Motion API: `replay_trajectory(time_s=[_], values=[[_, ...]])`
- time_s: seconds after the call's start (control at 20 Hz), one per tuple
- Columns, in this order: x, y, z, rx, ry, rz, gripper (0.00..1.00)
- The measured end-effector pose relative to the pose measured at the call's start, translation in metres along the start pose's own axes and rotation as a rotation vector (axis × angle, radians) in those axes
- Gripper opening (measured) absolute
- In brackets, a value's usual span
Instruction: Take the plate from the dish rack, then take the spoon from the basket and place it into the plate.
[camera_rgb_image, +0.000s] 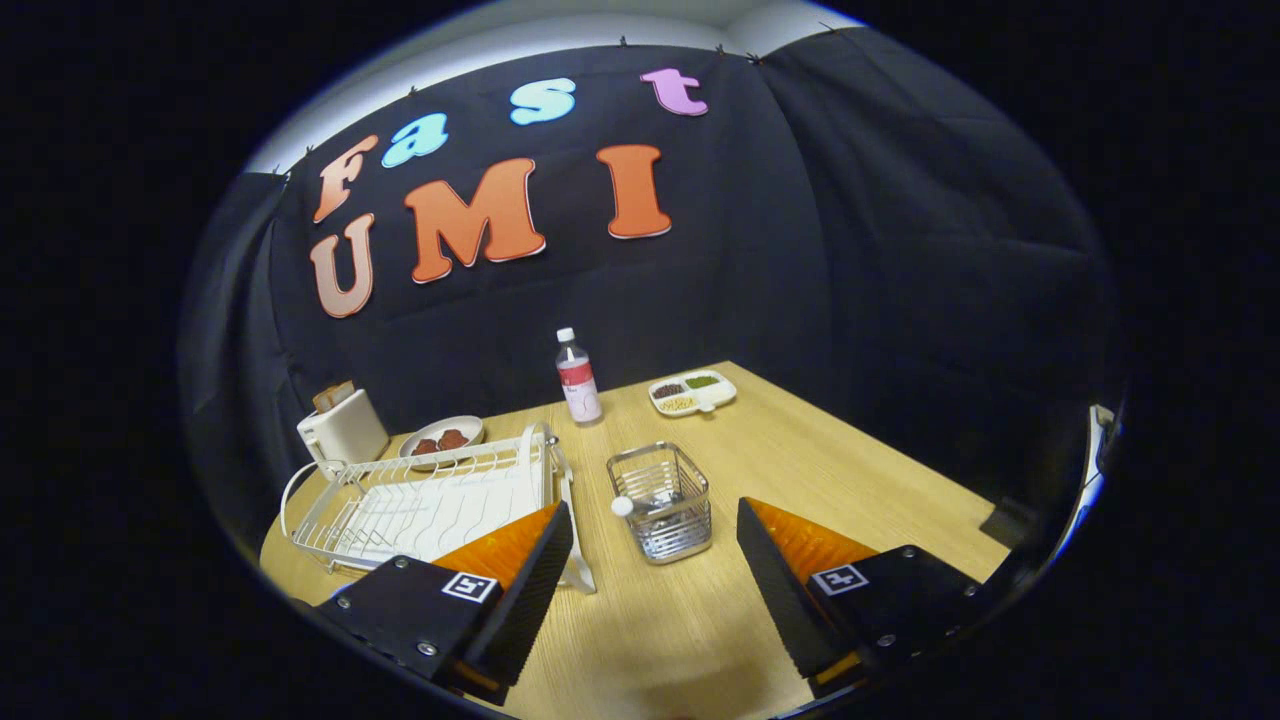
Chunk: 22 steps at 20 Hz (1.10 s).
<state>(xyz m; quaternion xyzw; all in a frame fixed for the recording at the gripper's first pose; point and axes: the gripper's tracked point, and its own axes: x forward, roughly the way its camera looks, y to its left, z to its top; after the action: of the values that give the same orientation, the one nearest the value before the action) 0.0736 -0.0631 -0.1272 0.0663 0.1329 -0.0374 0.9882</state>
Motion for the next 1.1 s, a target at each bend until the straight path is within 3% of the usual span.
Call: replay_trajectory(time_s=[0.45, 0.55, 0.8, 1.1], values=[[0.056, 0.006, -0.011, -0.147, -0.058, 0.089, 0.99], [0.065, 0.008, -0.016, -0.17, -0.062, 0.103, 0.92], [0.081, 0.011, -0.03, -0.209, -0.062, 0.119, 0.52], [0.087, 0.007, -0.033, -0.241, -0.083, 0.107, 0.15]])
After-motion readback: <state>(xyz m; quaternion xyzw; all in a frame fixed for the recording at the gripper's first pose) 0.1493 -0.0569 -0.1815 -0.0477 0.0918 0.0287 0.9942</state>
